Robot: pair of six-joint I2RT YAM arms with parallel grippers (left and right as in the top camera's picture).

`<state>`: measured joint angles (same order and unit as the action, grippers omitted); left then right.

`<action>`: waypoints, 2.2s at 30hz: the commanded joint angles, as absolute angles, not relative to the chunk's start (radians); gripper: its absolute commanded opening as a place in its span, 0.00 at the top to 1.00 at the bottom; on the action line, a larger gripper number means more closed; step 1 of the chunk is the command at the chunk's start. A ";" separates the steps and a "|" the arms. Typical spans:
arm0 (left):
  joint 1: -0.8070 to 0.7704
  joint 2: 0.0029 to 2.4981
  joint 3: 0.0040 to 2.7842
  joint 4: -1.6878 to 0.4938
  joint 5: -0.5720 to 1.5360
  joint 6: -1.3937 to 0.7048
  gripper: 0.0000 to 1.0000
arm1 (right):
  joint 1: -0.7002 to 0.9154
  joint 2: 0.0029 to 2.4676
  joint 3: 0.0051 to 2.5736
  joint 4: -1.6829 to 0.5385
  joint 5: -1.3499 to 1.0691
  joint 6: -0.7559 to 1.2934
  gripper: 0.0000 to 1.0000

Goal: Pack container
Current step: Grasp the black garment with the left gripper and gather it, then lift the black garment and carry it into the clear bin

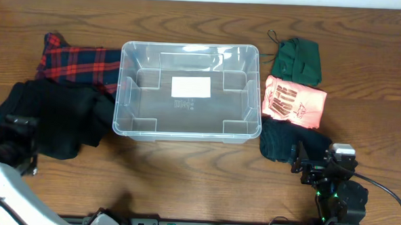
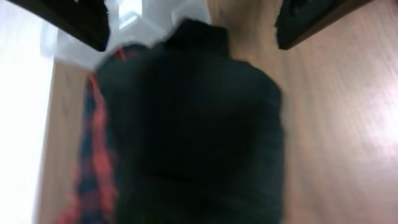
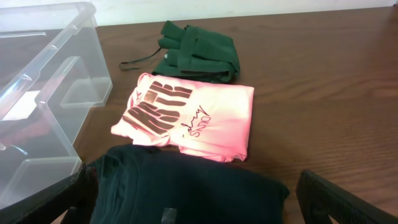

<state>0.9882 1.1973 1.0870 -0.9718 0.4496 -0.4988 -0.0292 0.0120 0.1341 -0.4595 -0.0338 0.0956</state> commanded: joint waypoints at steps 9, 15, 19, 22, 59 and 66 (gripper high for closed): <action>1.224 1.558 1.056 -0.852 0.653 -0.185 0.10 | -0.031 0.007 0.131 -0.461 -0.041 0.104 0.01; 1.238 1.764 1.056 -0.673 0.826 -0.055 0.09 | -0.031 0.007 0.131 -0.461 -0.041 0.104 0.01; 1.238 1.843 1.056 -0.607 0.820 -0.002 0.09 | -0.031 0.007 0.131 -0.461 -0.041 0.104 0.01; 1.232 1.875 1.056 -0.561 0.833 0.041 0.10 | -0.031 0.007 0.131 -0.461 -0.041 0.104 0.01; 1.077 1.174 1.087 -0.369 1.126 -0.501 0.94 | -0.031 0.007 0.131 -0.461 -0.041 0.104 0.01; 0.933 0.937 1.087 -0.128 1.111 -0.818 0.94 | -0.031 0.007 0.131 -0.461 -0.041 0.104 0.01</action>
<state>0.9810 0.9909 1.0466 -0.1963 1.0527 -0.6170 -0.0292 0.0120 0.1341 -0.4595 -0.0338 0.0956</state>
